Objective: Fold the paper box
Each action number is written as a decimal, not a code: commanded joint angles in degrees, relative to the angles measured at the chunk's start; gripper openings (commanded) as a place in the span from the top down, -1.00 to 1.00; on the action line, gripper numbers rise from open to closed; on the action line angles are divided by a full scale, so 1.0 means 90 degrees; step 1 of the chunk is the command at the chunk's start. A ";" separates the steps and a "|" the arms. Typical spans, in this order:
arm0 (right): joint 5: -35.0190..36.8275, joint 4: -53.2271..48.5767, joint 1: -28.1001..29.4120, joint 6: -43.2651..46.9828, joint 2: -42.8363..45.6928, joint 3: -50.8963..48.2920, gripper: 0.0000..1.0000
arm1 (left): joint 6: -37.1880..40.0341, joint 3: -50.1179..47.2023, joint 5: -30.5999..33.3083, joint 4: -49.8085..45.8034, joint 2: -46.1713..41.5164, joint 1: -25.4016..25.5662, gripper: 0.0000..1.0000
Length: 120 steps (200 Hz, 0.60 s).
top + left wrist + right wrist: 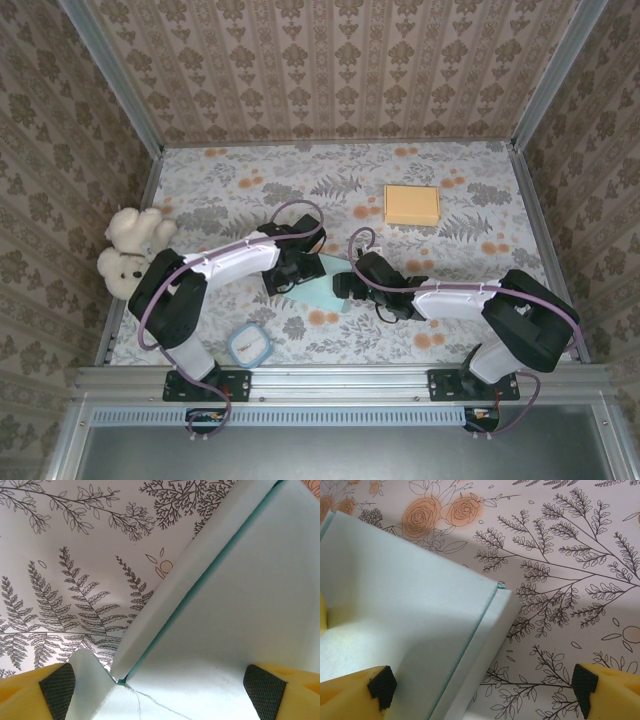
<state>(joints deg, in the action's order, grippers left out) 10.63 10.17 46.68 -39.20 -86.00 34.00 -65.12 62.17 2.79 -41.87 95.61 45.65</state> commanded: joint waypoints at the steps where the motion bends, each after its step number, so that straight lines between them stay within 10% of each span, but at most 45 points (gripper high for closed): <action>1: -0.0127 -0.0060 -0.0014 -0.0029 -0.0117 -0.0106 -0.88 | -0.0174 -0.0261 -0.0238 0.0157 0.0037 -0.0017 -0.91; 120: -0.0225 0.0070 -0.0011 -0.0136 -0.0271 -0.0067 -0.87 | -0.0653 -0.0471 -0.0893 0.0509 -0.0028 0.0049 -0.88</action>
<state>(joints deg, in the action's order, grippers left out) 10.20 10.83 46.63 -39.46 -86.54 34.00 -69.06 59.94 -0.30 -38.50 94.41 45.30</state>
